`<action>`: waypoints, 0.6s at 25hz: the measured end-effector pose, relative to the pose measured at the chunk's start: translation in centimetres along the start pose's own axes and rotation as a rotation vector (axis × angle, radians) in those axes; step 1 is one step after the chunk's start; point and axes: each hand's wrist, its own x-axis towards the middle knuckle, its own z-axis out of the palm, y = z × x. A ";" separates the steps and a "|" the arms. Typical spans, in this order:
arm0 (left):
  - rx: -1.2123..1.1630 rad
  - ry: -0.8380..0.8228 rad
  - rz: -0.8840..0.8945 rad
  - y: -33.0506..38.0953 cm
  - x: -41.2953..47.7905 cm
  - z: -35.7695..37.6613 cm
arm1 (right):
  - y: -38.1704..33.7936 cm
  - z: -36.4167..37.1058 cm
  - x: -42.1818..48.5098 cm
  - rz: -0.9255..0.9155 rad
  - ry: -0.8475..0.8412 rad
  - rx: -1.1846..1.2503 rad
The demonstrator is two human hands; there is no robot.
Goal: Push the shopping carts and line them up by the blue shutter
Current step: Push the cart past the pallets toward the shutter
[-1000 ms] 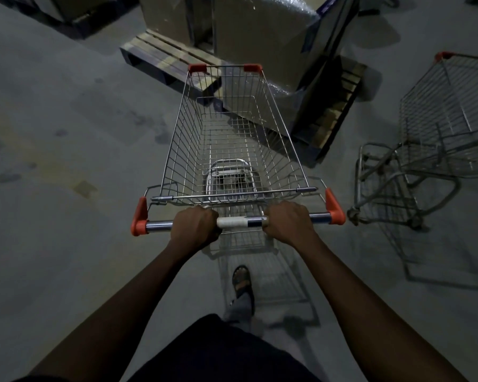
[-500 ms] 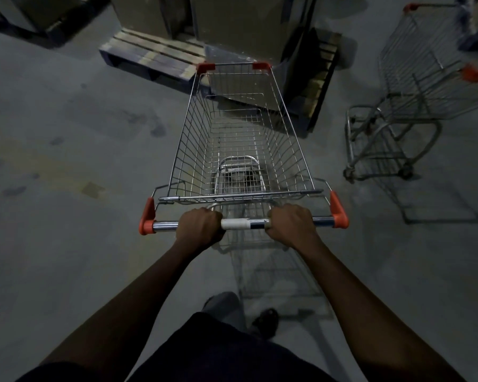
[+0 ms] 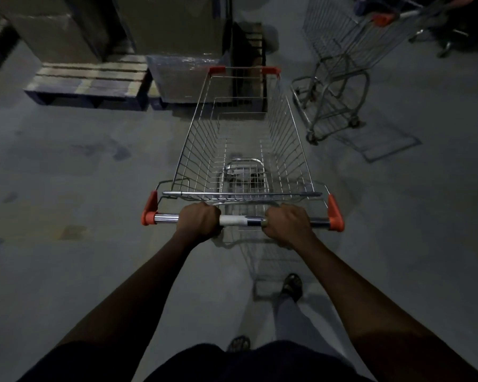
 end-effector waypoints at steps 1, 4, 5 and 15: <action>0.004 -0.003 0.023 -0.7 -0.4 -0.1 | -1.0 0.3 -0.8 0.019 0.012 0.029; 0.028 -0.055 0.084 -1.8 -1.9 -0.2 | -3.3 1.3 -3.7 0.048 0.061 0.057; 0.036 -0.075 0.099 -2.0 -2.3 -0.2 | -3.8 1.6 -4.6 0.050 0.085 0.055; 0.078 -0.062 0.289 7.4 -5.9 -0.4 | 0.7 3.2 -14.8 0.266 0.050 0.107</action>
